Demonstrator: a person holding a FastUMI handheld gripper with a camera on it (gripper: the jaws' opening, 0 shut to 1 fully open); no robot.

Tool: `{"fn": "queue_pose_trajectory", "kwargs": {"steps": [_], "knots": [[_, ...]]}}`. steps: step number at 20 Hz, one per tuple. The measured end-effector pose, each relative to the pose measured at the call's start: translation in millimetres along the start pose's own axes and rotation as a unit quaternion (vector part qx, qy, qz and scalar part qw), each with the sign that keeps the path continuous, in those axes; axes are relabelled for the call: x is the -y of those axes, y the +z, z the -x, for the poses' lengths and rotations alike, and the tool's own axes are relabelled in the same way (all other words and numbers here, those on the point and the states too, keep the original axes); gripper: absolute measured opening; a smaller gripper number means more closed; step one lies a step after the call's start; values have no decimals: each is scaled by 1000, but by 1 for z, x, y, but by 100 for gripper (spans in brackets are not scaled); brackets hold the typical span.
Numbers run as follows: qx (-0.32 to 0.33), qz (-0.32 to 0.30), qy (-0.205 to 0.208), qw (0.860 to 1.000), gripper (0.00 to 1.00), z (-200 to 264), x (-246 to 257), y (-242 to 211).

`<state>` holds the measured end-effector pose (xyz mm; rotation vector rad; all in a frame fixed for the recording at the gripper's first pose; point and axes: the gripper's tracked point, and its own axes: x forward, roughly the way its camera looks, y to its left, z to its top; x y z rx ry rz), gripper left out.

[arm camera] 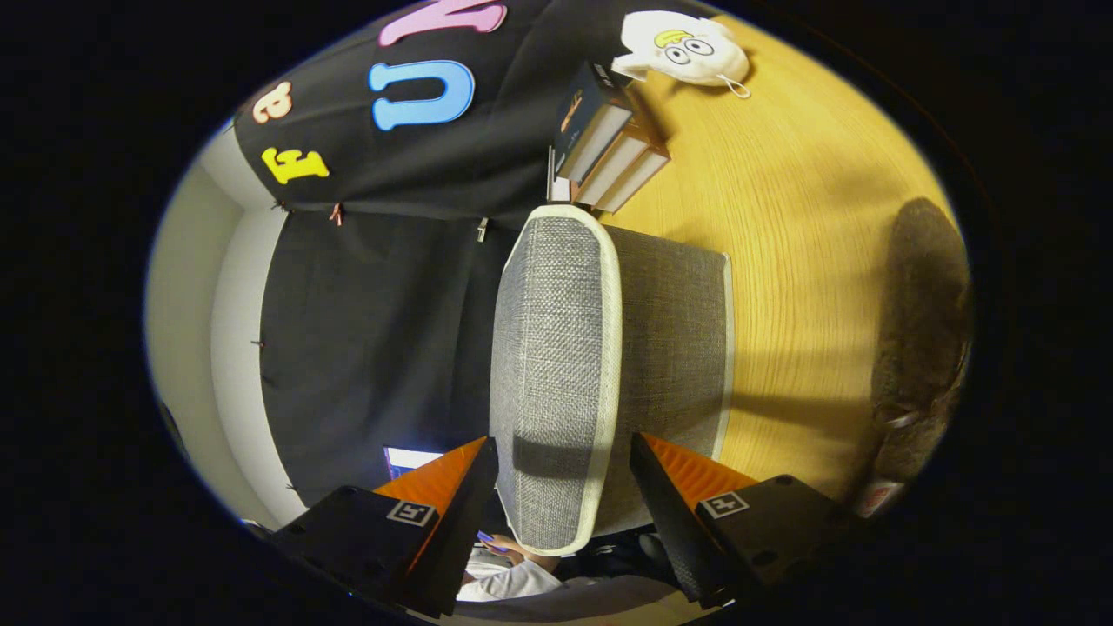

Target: Open the storage box then place both shoes into the box .Put the left shoe in first, then the right shoe, with the right side of both shoes facing outward in a uniform manner.

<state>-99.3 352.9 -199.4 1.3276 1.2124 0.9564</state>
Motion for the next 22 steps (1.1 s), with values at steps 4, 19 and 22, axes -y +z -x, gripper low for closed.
{"fn": "queue_pose_trajectory", "kwargs": {"steps": [4, 19, 22], "knots": [[-5, -36, 34, 999, 46, 1, -6, 2], [80, 148, 41, 985, 8, -7, -116, -11], [81, 181, 45, 979, 9, -29, -151, -15]]}}
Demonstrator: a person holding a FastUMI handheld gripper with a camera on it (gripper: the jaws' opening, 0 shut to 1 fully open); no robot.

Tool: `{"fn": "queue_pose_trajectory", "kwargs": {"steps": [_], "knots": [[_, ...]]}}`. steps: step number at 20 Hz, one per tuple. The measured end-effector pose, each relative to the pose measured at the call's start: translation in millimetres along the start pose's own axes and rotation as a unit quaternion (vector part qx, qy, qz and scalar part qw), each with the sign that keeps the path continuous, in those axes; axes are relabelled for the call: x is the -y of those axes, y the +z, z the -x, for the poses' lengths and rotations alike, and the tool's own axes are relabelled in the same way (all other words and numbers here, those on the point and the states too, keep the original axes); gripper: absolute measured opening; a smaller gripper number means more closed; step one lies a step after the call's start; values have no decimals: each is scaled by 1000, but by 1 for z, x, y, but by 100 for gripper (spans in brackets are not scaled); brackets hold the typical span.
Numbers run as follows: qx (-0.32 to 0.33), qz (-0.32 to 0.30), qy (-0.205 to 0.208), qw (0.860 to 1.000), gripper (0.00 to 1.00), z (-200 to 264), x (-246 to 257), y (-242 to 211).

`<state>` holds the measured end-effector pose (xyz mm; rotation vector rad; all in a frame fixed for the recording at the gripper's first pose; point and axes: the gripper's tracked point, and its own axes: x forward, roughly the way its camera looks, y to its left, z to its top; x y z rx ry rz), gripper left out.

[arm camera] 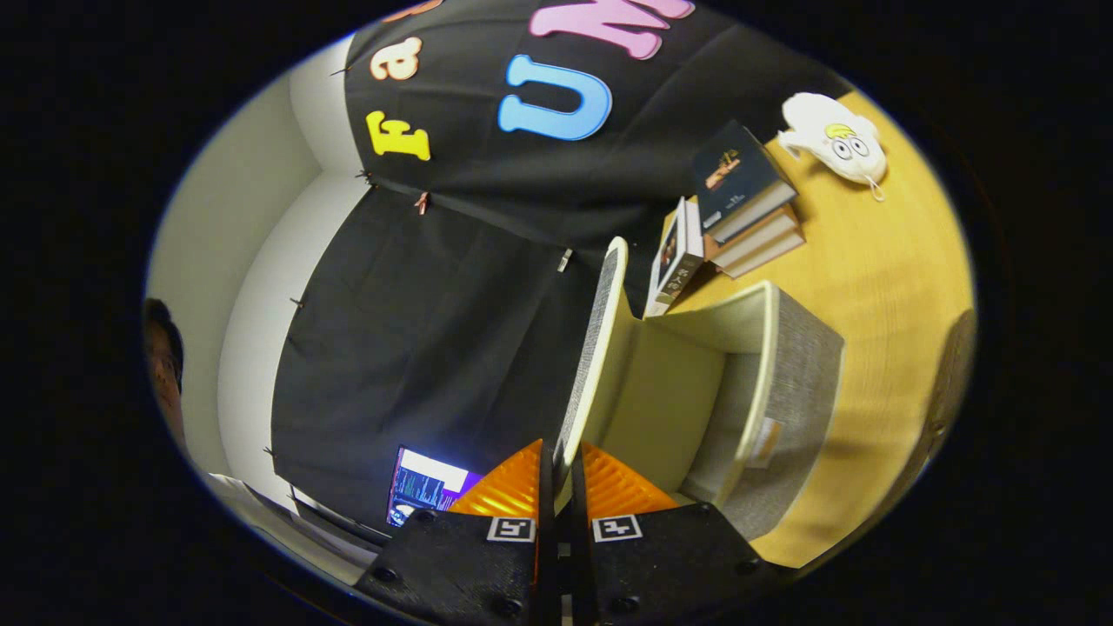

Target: Open the storage box then place both shoes into the box .Put the left shoe in first, then the right shoe, with the right side of both shoes facing outward in a uniform manner.

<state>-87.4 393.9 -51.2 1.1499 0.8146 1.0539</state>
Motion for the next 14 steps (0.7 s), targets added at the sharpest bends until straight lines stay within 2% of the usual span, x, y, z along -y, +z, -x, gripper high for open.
{"fn": "queue_pose_trajectory", "kwargs": {"steps": [7, 9, 12, 14], "knots": [[-17, 34, 19, 999, 9, -75, -58, -4], [-17, 53, 25, 998, 15, -99, -68, -5], [-41, 75, 24, 996, 16, -123, -73, -19], [-53, 85, 16, 995, 31, -132, -71, -27]]}}
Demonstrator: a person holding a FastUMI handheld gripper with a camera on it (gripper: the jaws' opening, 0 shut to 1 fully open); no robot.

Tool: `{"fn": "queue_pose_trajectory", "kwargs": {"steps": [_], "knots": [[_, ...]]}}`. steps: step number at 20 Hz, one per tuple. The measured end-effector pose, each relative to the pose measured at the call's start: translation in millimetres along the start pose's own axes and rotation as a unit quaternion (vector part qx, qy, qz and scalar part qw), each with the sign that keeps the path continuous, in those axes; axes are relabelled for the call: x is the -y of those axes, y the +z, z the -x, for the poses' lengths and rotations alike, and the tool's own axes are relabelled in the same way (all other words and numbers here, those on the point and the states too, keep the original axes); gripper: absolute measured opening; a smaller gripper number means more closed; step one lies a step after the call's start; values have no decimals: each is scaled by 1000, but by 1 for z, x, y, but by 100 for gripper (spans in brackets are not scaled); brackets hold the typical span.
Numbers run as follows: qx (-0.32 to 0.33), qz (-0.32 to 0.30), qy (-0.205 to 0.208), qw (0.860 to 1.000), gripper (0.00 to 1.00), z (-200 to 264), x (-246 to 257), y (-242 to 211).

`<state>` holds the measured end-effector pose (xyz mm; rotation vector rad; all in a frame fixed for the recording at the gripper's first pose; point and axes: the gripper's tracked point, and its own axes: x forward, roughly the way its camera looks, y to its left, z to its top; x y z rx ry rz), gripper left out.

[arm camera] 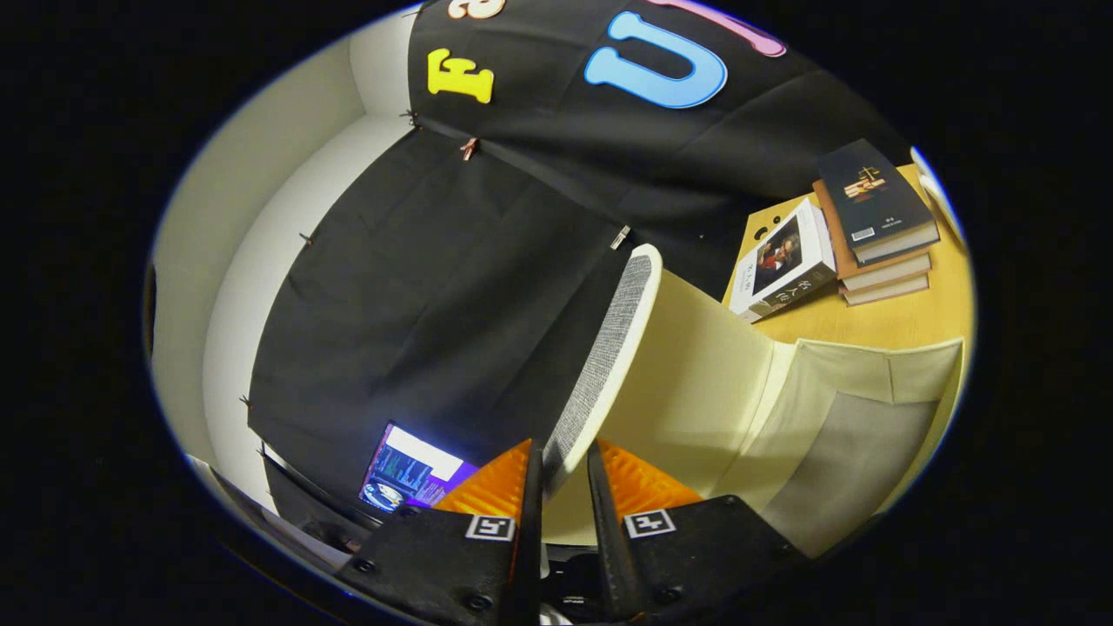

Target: Open the storage box then place both shoes into the box .Put the left shoe in first, then the right shoe, with the right side of both shoes facing outward in a uniform manner.

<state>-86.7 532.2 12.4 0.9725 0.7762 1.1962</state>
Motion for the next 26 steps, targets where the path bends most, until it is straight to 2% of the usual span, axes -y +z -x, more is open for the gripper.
{"fn": "queue_pose_trajectory", "kwargs": {"steps": [3, 7, 9, 13, 18, 22, 26], "knots": [[-11, 1, -10, 1000, 77, -4, 2, -7], [-9, 5, -19, 1000, 83, -2, 3, -9], [-2, 10, -28, 1000, 96, 4, 7, -7], [24, 30, -63, 997, 96, 31, 22, 2], [71, 70, -146, 984, 96, 97, 54, 19], [95, 95, -231, 964, 96, 162, 90, 25], [95, 115, -326, 934, 96, 231, 135, 17]]}}
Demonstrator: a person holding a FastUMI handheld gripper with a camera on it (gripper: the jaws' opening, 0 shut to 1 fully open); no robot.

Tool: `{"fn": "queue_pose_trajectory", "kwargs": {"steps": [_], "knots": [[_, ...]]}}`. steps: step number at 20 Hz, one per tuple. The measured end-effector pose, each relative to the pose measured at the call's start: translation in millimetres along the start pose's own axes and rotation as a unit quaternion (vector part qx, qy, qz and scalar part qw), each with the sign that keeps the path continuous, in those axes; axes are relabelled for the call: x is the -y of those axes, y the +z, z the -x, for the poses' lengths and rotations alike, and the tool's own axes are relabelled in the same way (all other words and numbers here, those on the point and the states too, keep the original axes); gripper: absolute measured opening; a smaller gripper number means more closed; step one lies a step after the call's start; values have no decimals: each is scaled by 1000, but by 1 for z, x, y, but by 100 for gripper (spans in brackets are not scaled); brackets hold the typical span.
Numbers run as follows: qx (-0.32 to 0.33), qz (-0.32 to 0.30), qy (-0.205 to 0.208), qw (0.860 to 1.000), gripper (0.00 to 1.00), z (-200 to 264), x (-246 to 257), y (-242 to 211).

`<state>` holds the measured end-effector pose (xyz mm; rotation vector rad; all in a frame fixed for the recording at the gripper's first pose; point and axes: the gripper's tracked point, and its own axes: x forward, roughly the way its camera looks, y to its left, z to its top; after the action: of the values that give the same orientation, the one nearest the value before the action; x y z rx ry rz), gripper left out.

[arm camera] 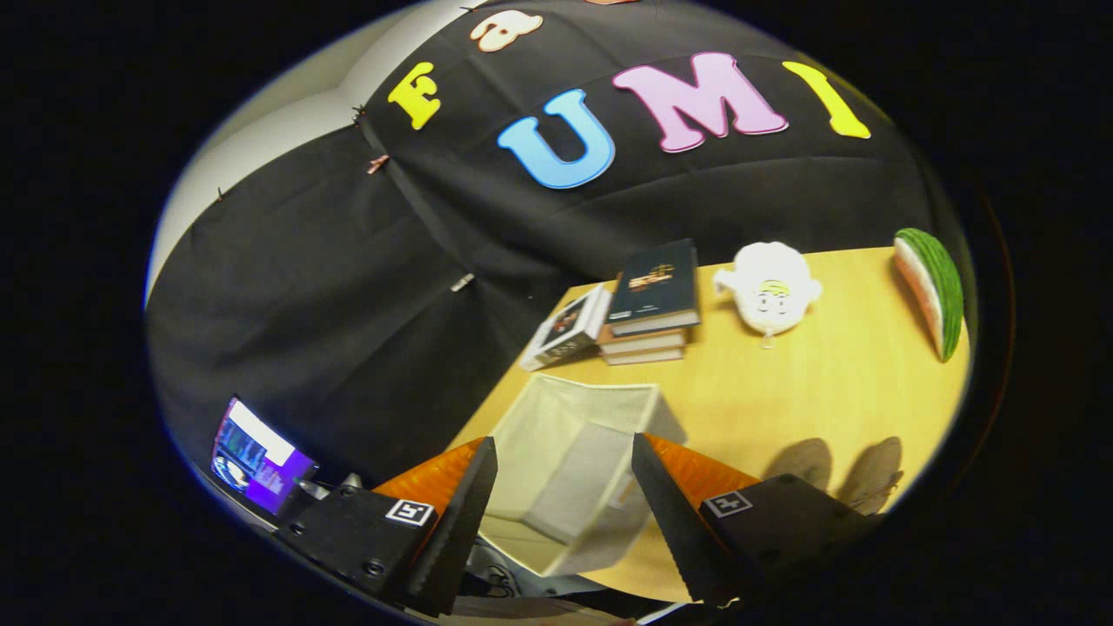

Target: Open the storage box then place both shoes into the box .Put the left shoe in first, then the right shoe, with the right side of both shoes facing outward in a uniform manner.

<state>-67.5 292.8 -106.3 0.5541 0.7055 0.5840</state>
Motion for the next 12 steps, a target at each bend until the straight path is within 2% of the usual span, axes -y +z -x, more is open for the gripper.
{"fn": "queue_pose_trajectory", "kwargs": {"steps": [6, 12], "knots": [[-54, 40, -126, 990, 95, 34, 96, -54], [-112, 55, -205, 971, 87, 42, 160, -114]]}}
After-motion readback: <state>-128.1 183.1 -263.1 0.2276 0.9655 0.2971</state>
